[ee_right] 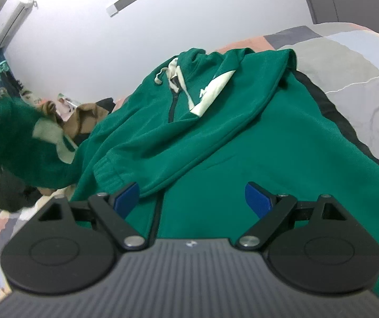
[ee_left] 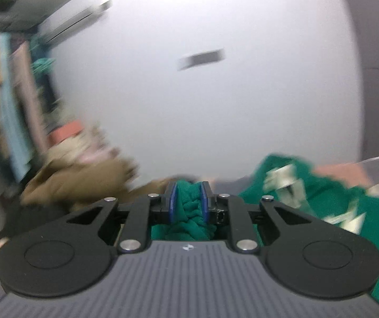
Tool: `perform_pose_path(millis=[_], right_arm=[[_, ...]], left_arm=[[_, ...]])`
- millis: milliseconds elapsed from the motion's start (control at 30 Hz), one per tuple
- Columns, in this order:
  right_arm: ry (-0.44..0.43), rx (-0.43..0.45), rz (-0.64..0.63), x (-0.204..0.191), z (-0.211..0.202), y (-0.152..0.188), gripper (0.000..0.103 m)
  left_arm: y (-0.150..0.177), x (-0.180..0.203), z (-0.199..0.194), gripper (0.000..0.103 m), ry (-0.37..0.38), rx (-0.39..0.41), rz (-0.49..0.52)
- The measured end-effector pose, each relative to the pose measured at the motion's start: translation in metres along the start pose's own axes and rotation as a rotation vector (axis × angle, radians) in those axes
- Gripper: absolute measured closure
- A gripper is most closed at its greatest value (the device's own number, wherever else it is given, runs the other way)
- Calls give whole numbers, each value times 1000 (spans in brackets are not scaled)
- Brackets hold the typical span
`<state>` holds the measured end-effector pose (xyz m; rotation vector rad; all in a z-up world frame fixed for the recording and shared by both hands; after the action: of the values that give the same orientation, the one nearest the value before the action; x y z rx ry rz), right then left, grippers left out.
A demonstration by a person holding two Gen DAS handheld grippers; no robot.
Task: Fold large clothes
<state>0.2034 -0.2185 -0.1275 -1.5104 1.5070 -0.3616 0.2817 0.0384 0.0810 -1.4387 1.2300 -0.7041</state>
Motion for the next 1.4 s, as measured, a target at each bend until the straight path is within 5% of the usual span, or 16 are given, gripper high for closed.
perform_pose_path(millis=[133,167,200,267,433,567,700,1133,1400], right_arm=[[13,18,49,14,0,-6,15],[16,23,61,19,0,-7,15],[22,28,73,23,1,-8,15],[38,36,91,31,1,-10,15],[60,32,129,49,6,-8,15],[78,17,141,61,13,-4,15],[57,42,174,68,15,-6,15],[-97,91,109,39,56,-29,15],[-63,38,58,37,88,-23,15]], left_arm=[[-35,85,-16,82,195,46,44],[-39,105,-18,87,244,48,56],[-42,129,-21,103,306,48,68],[-42,169,-25,103,409,34,69],[-15,257,-13,103,535,-60,124],[19,280,10,103,568,-171,87],[47,259,36,102,554,-253,21],[148,57,106,99,345,-411,-187],[204,43,130,99,336,-440,-207]])
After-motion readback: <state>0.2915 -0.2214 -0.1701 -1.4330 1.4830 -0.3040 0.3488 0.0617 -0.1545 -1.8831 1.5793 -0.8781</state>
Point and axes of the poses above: each gripper's, at about its wrist camera, not at the fingertips, and z roughly the way its jaws point, x to its right, y to its underside, the point moved 6 cm from there along z, roughly the way its jaws point, and after that the axes turned 3 degrees about -z, right-handed, at the moved point
